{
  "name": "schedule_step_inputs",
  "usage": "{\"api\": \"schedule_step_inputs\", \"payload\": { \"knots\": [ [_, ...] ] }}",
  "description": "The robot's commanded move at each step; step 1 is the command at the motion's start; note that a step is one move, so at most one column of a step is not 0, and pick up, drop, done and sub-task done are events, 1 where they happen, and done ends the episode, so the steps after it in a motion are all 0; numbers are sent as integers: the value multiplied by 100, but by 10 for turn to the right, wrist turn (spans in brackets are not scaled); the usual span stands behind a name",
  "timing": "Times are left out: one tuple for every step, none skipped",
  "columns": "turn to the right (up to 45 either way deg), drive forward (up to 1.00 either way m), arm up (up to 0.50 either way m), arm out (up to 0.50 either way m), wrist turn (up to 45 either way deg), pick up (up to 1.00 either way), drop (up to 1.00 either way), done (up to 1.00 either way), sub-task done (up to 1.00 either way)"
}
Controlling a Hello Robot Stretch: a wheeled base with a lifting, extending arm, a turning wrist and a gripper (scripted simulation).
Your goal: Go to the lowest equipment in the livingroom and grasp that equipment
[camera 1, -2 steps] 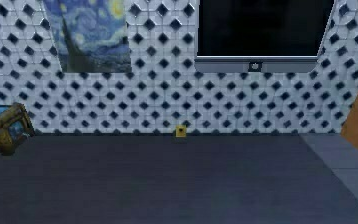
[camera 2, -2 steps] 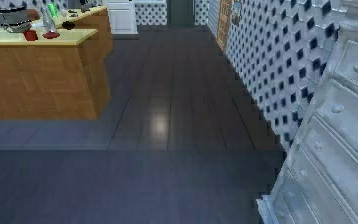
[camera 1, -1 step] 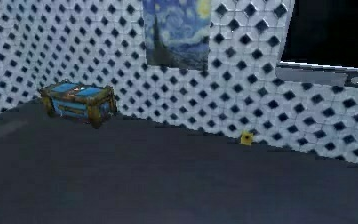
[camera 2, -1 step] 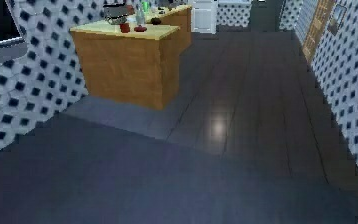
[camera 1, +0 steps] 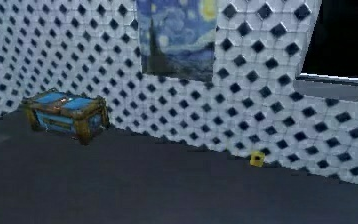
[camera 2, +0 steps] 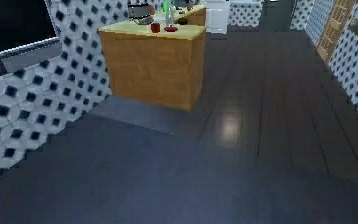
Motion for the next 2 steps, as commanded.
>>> {"api": "schedule_step_inputs", "payload": {
  "knots": [
    [-450,0,0,0,0,0,0,0,0],
    [-180,0,0,0,0,0,0,0,0]
  ]
}}
